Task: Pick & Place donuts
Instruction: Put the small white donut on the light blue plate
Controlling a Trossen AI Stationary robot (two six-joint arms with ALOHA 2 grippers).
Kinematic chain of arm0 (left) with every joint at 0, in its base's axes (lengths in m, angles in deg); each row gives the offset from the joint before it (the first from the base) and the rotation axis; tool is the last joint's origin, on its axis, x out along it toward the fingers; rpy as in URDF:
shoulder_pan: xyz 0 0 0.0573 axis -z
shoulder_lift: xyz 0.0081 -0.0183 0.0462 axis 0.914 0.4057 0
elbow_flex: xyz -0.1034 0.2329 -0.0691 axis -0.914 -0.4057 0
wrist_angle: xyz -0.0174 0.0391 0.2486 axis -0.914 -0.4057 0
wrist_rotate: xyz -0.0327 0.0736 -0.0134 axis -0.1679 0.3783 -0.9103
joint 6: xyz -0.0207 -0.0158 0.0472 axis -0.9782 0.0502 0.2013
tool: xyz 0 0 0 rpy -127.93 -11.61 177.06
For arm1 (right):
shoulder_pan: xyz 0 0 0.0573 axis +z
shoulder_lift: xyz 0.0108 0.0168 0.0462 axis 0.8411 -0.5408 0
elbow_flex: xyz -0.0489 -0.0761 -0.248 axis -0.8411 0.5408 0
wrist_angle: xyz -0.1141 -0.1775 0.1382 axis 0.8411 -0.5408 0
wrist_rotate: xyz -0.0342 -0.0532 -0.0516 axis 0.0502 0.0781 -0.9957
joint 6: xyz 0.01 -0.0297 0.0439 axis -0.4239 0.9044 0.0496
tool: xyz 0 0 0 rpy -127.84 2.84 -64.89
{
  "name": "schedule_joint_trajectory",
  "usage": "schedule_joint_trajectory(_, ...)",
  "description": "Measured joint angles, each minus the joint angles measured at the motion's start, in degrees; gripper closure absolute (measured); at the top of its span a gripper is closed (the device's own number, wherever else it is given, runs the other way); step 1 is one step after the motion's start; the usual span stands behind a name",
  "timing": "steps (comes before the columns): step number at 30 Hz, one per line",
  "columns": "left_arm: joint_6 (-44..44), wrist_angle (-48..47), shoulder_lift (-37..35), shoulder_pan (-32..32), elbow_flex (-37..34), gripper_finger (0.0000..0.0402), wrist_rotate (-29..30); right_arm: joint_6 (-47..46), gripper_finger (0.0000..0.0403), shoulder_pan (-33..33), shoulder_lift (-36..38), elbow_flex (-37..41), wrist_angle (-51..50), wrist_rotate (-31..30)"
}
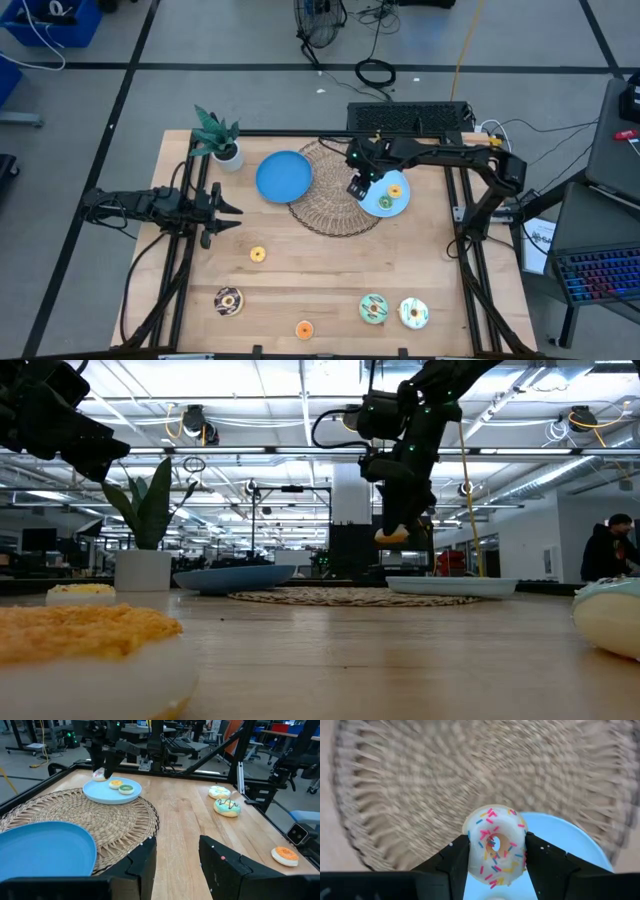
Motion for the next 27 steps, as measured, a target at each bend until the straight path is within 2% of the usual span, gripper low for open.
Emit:
schedule_joint_trajectory(5, 0.0, 0.0, 0.0, 0.0, 0.0, 0.0252, 0.0, -0.2, 0.0236, 0.7, 2.7, 1.8, -0.7, -3.6)
schedule_joint_trajectory(10, 0.0, 0.0, 0.0, 0.0, 0.0, 0.0252, 0.0, -0.4, 0.0236, 0.7, 9.2, 9.3, 3.2, -3.5)
schedule_joint_trajectory(22, 0.0, 0.0, 0.0, 0.0, 0.0, 0.0252, 0.0, -5.3, 0.0236, 0.7, 36.1, 34.1, 13.0, -3.9)
schedule_joint_trajectory(27, 0.0, 0.0, 0.0, 0.0, 0.0, 0.0252, 0.0, -5.4, 0.0236, 0.7, 46.1, 40.9, 17.3, -11.9)
